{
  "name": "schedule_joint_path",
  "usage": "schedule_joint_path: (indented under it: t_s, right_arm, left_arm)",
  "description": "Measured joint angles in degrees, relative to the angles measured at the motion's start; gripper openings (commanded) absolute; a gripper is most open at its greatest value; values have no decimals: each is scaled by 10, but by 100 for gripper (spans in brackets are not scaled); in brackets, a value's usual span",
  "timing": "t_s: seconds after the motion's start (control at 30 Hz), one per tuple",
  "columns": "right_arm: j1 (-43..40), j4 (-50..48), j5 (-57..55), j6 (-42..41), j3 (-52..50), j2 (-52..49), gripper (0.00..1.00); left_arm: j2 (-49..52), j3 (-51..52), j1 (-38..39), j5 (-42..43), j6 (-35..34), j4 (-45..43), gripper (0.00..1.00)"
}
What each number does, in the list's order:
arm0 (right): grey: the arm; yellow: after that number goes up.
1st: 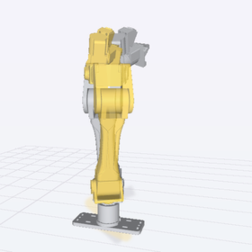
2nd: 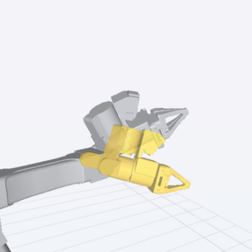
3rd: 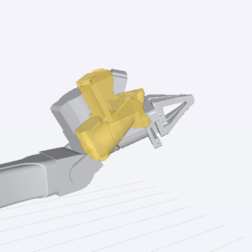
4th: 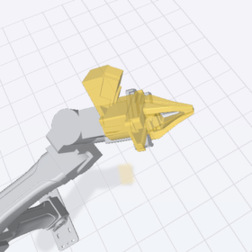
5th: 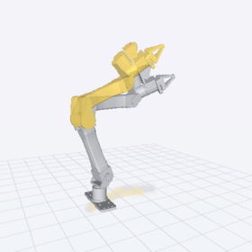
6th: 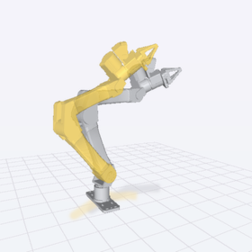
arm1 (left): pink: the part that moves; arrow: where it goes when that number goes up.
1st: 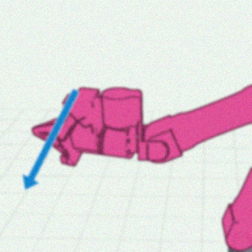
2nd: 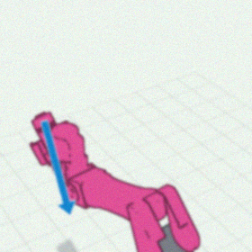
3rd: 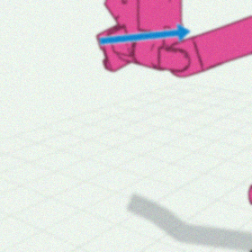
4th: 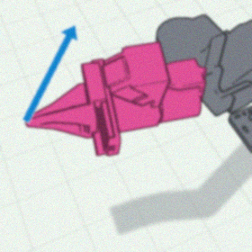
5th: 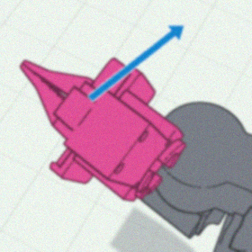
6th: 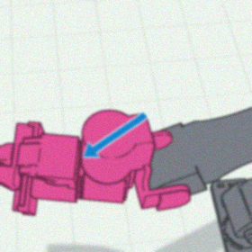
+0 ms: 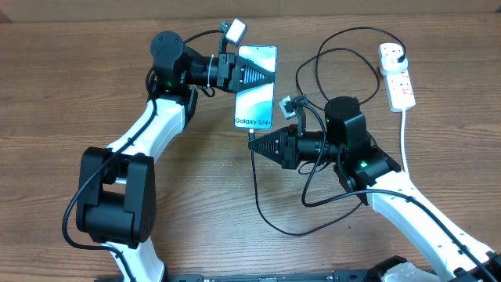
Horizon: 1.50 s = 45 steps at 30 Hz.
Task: Plug charger to phone and switch on socket
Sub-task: 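Push the plug up into the phone's port with the right gripper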
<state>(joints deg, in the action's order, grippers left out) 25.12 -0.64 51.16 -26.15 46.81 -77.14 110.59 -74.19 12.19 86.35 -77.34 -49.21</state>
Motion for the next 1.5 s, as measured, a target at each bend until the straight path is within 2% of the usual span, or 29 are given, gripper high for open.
schedule_joint_path:
  t_s: [1.5]
  right_arm:
    - [-23,-10,21,-36,-3,0,4]
  left_arm:
    - [0,0,16,-17,13,0,4]
